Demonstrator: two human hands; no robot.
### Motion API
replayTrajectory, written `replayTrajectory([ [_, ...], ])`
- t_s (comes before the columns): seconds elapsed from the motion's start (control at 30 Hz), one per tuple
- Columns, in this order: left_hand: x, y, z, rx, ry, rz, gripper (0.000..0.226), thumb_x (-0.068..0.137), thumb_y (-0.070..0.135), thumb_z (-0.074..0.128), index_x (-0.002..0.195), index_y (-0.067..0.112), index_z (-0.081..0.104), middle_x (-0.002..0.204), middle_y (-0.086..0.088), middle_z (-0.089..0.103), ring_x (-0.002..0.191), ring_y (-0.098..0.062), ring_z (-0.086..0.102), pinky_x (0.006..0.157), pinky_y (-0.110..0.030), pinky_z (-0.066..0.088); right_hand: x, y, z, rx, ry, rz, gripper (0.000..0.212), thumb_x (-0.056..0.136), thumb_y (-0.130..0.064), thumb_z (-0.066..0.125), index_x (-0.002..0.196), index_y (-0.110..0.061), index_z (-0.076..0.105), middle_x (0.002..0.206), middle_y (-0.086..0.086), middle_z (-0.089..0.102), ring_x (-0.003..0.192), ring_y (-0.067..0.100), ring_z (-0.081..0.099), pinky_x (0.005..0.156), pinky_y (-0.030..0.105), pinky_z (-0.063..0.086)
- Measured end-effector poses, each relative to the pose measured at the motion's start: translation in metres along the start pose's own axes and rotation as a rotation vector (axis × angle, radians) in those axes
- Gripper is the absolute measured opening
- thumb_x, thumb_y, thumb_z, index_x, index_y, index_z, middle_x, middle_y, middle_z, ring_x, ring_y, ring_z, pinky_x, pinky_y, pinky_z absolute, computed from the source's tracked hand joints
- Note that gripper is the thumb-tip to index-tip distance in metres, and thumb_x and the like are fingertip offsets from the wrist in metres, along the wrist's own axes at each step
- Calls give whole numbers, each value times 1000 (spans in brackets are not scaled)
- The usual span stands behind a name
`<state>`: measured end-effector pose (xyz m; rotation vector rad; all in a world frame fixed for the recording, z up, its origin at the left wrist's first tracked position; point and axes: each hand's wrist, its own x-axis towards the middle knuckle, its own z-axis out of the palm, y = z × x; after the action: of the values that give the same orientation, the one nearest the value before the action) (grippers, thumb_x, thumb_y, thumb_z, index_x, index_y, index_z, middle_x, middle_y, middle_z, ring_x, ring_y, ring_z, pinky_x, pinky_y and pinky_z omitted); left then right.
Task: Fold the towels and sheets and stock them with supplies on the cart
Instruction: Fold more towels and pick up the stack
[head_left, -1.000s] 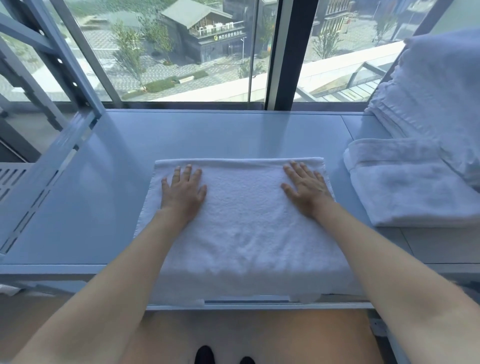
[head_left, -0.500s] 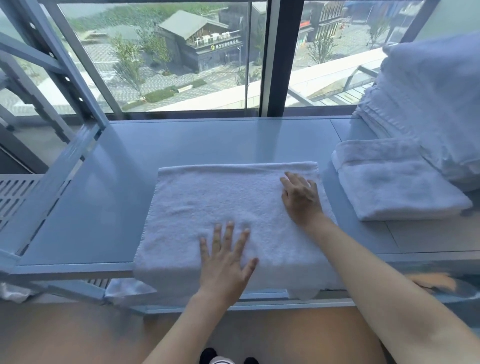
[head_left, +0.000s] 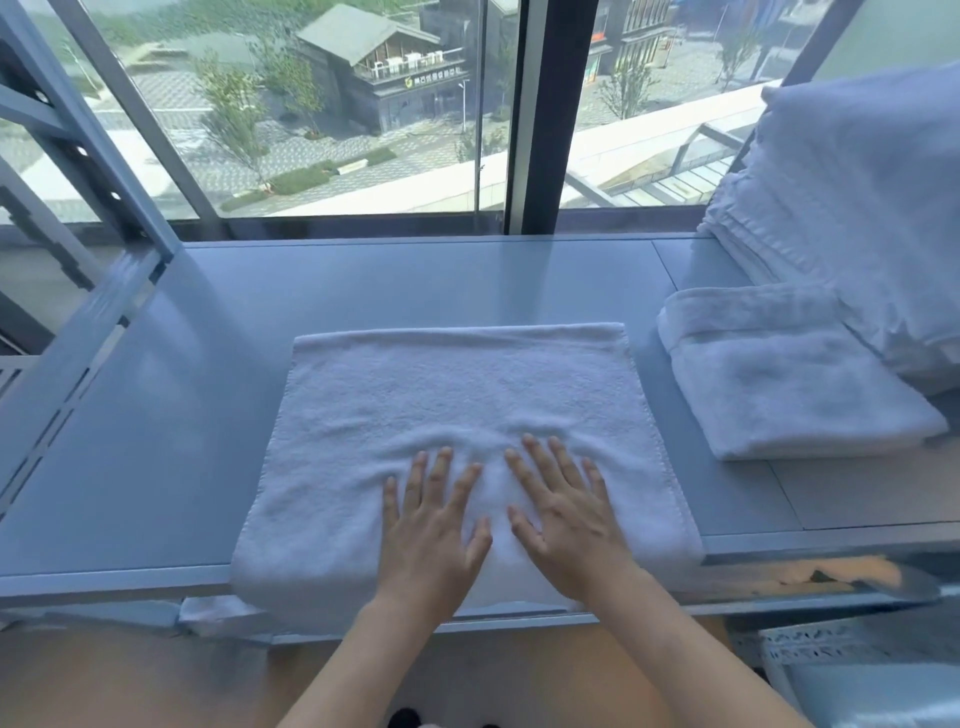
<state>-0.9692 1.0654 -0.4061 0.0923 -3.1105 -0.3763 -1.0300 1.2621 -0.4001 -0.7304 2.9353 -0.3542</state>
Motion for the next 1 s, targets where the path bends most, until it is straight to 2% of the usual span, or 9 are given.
replayTrajectory([
  [0.1, 36, -7, -5, -30, -3, 7, 65, 94, 62, 26, 157, 45, 22, 171, 8, 8, 159, -17, -6, 126, -52, -4, 30, 9, -6, 19, 3, 13, 70, 98, -61, 24, 163, -41, 9, 171, -18, -7, 157, 9, -15, 127, 45, -7],
  [0.27, 104, -18, -13, -62, 29, -1, 65, 91, 58, 37, 154, 41, 37, 168, 3, 24, 157, -22, 12, 126, -54, 5, 101, 22, -17, 17, 27, 25, 68, 98, -56, 38, 162, -38, 22, 172, -13, 11, 159, 14, 4, 126, 46, 2],
  [0.43, 153, -24, -28, -45, -40, -15, 60, 100, 49, 46, 157, 38, 32, 170, 0, 19, 157, -24, 10, 125, -57, 7, 155, 29, -27, 13, 20, 9, 64, 100, -48, 42, 161, -34, 27, 171, -8, 16, 158, 17, 11, 126, 48, 7],
  [0.6, 99, -19, -40, -13, 10, 13, 57, 100, 43, 48, 155, 30, 37, 167, -3, 24, 154, -30, 19, 120, -62, 20, 138, 20, -33, -8, 71, 25, 59, 105, -39, 43, 161, -25, 30, 171, 0, 20, 157, 22, 18, 124, 51, 14],
  [0.73, 13, -33, -30, -60, 68, 54, 51, 97, 45, 46, 145, 29, 51, 161, -2, 36, 149, -27, 32, 115, -59, 31, 66, 2, -32, 211, 105, -167, 56, 100, -41, 51, 153, -22, 46, 165, -1, 35, 152, 20, 31, 119, 47, 30],
  [0.77, -4, -38, -25, -78, 83, 77, 51, 98, 47, 43, 145, 28, 52, 160, -1, 39, 148, -26, 34, 115, -59, 32, 46, -1, -29, 236, 65, -218, 58, 99, -46, 52, 152, -24, 47, 164, -4, 36, 152, 17, 30, 120, 44, 28],
  [0.83, -27, -48, -18, -106, 106, 124, 52, 100, 49, 41, 146, 29, 53, 160, 0, 41, 150, -24, 34, 118, -58, 30, 12, -5, -20, 217, -18, -271, 62, 98, -57, 50, 154, -30, 45, 167, -11, 28, 156, 9, 18, 126, 39, 16],
  [0.9, -37, -53, -14, -112, 116, 143, 52, 100, 51, 42, 148, 33, 52, 161, 2, 39, 152, -22, 31, 120, -59, 27, -6, -5, -12, 184, -25, -273, 66, 97, -62, 49, 156, -33, 40, 169, -16, 19, 157, 2, 6, 128, 37, 5],
  [1.0, -35, -54, -15, -128, 88, 139, 55, 98, 57, 41, 150, 39, 47, 164, 7, 33, 156, -17, 23, 123, -57, 19, -10, -6, -7, 160, -3, -269, 68, 98, -64, 46, 158, -34, 37, 169, -19, 15, 156, -2, 0, 129, 39, 2],
])
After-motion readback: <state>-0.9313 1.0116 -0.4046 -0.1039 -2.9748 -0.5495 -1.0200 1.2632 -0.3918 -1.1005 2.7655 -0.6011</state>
